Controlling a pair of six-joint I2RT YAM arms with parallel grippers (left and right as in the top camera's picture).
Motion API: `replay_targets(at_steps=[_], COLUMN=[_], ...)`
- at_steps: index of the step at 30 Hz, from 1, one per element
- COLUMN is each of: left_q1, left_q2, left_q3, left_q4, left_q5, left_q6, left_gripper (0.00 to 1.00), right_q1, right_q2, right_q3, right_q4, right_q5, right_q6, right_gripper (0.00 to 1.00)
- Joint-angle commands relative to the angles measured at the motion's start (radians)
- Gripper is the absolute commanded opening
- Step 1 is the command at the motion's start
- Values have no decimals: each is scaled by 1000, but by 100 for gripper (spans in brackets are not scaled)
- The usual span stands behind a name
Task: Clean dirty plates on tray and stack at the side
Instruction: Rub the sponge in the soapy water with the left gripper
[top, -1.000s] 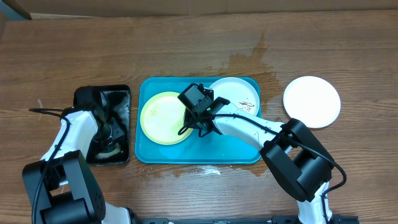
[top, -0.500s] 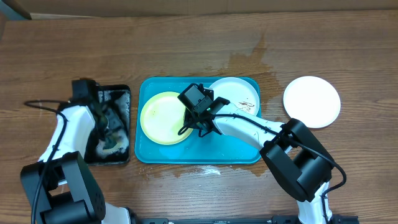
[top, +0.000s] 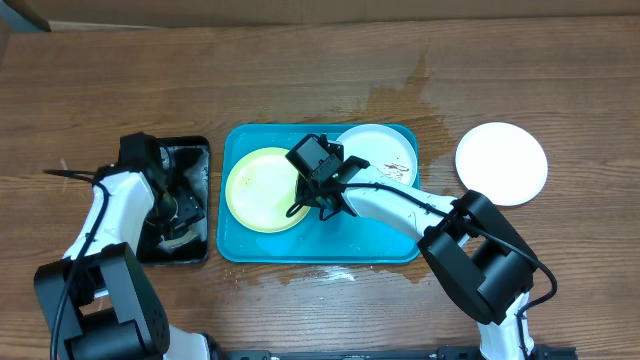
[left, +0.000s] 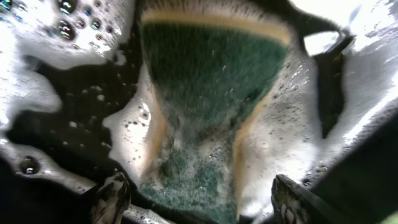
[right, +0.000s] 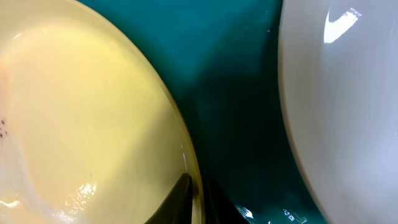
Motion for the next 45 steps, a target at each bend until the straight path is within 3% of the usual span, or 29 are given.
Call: replay_targets(at_steps=[1, 4, 8, 9, 10, 12, 16, 22, 35, 40, 43, 45], left_q1=[-6, -6, -6, -6, -5, -5, -5, -6, -6, -6, -6, -5], left_q2=[2, 2, 2, 2, 2, 2, 2, 2, 3, 3, 3, 3], left_q3=[-53, -93, -101, -101, -99, -80, 10, 129, -14, -98, -101, -96], left_q4=[59, 117, 132, 137, 138, 126, 68, 44, 141, 295, 344, 358], left_q5=[-13, -13, -13, -13, -13, -13, -13, -14, -50, -66, -66, -66], left_q6=[1, 1, 1, 2, 2, 1, 1, 2, 1, 2, 2, 11], left_gripper=[74, 64, 11, 10, 16, 43, 65, 67, 69, 54, 12, 6], right_q1=[2, 2, 2, 2, 2, 2, 2, 2, 2, 2, 2, 2], right_q2=[37, 37, 37, 37, 37, 37, 37, 37, 37, 37, 37, 37], right_q3=[-21, -21, -21, -21, -21, -21, -21, -21, -21, -21, -21, -21], right_q4=[-19, -20, -20, -19, -19, -19, -20, -21, -21, -24, -26, -26], right_q5=[10, 10, 10, 10, 10, 10, 10, 10, 10, 9, 9, 10], right_q6=[-4, -4, -4, -4, -4, -4, -4, -4, -4, -4, -4, -4], right_gripper=[9, 10, 9, 9, 10, 9, 10, 10, 10, 10, 10, 10])
